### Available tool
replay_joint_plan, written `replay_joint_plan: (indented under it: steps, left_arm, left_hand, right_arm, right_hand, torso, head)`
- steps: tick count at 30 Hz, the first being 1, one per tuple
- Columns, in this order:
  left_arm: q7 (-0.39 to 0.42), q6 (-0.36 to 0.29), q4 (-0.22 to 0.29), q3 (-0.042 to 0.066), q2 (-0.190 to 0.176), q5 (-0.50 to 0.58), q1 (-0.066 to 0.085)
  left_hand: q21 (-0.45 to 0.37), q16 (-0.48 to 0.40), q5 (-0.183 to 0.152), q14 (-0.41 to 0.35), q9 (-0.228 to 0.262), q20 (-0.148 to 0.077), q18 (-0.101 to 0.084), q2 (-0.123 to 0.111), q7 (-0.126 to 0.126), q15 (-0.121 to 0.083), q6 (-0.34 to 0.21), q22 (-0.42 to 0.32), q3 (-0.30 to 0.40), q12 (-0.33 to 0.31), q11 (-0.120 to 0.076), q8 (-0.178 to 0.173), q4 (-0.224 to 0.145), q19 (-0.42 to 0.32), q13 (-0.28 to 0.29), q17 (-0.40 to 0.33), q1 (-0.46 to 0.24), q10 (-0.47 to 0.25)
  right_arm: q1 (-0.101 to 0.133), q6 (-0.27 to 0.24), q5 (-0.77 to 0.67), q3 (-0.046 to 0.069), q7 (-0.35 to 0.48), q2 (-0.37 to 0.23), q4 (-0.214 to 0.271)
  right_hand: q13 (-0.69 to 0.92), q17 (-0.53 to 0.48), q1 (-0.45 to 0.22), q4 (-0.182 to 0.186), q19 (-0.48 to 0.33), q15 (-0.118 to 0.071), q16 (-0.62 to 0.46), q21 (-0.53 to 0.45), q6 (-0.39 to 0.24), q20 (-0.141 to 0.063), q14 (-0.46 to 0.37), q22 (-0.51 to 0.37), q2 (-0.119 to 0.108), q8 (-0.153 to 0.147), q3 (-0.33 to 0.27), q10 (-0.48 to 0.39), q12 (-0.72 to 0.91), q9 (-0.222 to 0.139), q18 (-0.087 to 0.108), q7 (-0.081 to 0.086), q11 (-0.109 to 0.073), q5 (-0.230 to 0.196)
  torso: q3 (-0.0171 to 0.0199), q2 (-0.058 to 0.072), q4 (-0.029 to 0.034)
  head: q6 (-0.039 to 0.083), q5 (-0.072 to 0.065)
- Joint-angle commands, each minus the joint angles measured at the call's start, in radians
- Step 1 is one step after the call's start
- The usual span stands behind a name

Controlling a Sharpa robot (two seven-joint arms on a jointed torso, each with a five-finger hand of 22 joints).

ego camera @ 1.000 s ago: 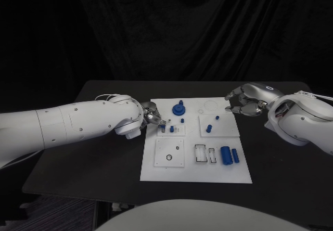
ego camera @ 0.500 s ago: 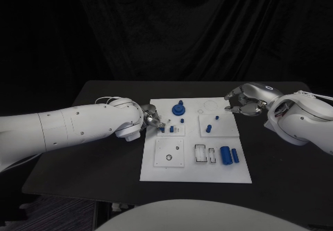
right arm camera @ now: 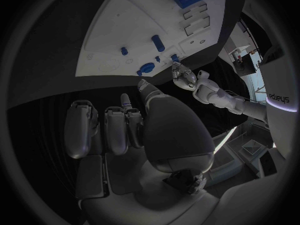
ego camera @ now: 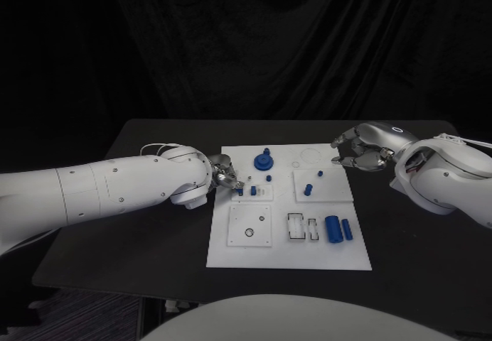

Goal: Assemble the parts on the task board

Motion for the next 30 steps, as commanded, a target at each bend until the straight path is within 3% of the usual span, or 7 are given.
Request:
replay_joint_plan:
  steps: [1,30]
  left_arm:
    - [-0.013,0.013,0.004,-0.003,-0.003,-0.019,-0.007]
    - [-0.018,0.031,0.026,-0.003,-0.016,-0.02,-0.011]
  left_hand:
    - [0.0,0.003,0.006,0.106,0.0,-0.001,0.009,0.006,-0.005,-0.003,0.0,0.201,-0.004,0.003,-0.003,-0.001,0.0,0.027,0.263,0.263,-0.005,0.104]
    - [-0.007,0.003,0.005,0.106,0.0,-0.001,0.011,0.009,-0.006,-0.004,0.001,0.199,-0.006,0.003,-0.004,-0.001,-0.006,0.024,0.263,0.263,-0.002,0.104]
  right_arm:
    - [-0.003,-0.003,-0.001,0.001,0.005,-0.001,0.0]
    - [-0.005,-0.001,-0.001,0.001,0.005,0.0,0.001]
  right_hand:
    - [0.087,0.034,0.002,-0.002,0.022,0.006,-0.003,-0.005,0.005,0.006,0.06,0.193,0.007,-0.006,0.005,-0.006,-0.004,-0.001,0.006,-0.001,0.0,0.006]
    - [0.087,0.033,0.002,-0.002,0.022,0.006,-0.004,-0.007,0.006,0.006,0.059,0.193,0.006,-0.006,0.005,-0.007,-0.004,-0.002,0.006,0.0,0.001,0.006]
  torso:
    - [-0.0003,0.0,-0.0007]
    - [-0.0008,0.0,0.0009]
  head:
    - [0.0,0.003]
    - [0.0,0.006]
